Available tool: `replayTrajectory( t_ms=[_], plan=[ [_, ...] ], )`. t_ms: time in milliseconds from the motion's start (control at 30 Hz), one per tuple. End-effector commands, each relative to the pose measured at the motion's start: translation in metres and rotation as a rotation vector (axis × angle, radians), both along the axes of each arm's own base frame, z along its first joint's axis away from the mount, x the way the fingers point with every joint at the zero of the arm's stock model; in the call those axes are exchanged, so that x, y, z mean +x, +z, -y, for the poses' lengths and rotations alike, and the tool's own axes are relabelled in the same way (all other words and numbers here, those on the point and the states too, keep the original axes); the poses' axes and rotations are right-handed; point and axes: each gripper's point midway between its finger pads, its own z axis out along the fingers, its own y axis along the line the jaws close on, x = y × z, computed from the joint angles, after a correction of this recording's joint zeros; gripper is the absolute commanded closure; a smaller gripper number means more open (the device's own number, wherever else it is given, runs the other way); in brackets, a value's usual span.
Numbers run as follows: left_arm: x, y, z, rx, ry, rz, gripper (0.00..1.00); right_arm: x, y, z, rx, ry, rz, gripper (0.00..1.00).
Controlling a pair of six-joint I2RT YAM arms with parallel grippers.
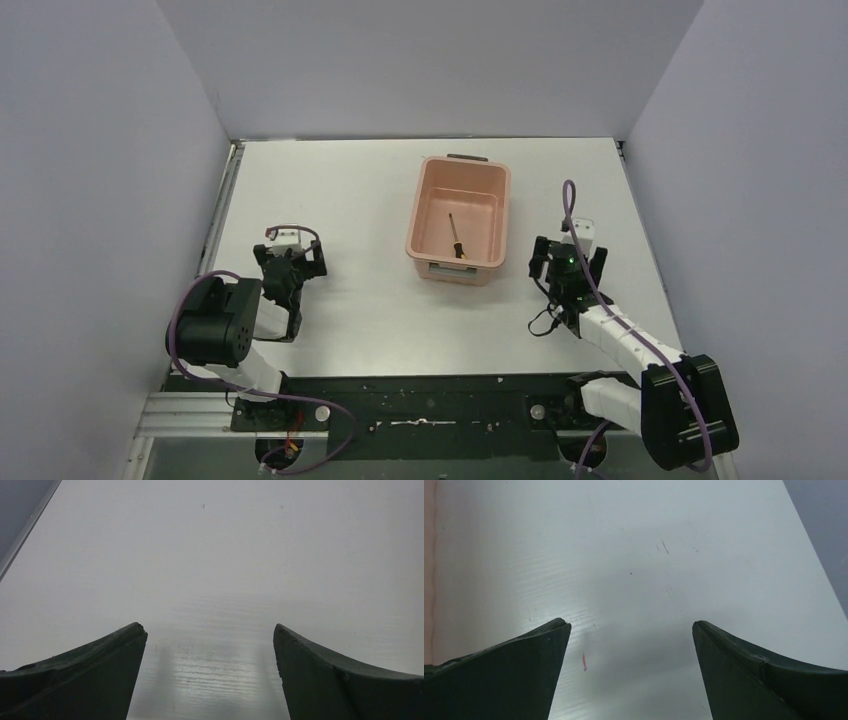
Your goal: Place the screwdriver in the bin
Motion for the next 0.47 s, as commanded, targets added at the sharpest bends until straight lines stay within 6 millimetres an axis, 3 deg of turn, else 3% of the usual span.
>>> replayTrajectory(
  t_ms=[0, 433],
  plan=[
    [0.0122, 0.0236, -0.0013, 0.002, 0.006, 0.086, 0.03, 0.0151, 0.0368, 0.0064, 0.096, -0.086, 0.275, 0.00],
    [0.0122, 0.0224, -0.0010, 0.000, 0.004, 0.081, 0.03, 0.0092, 0.0322, 0.0114, 0.096, -0.104, 0.278, 0.00]
  ],
)
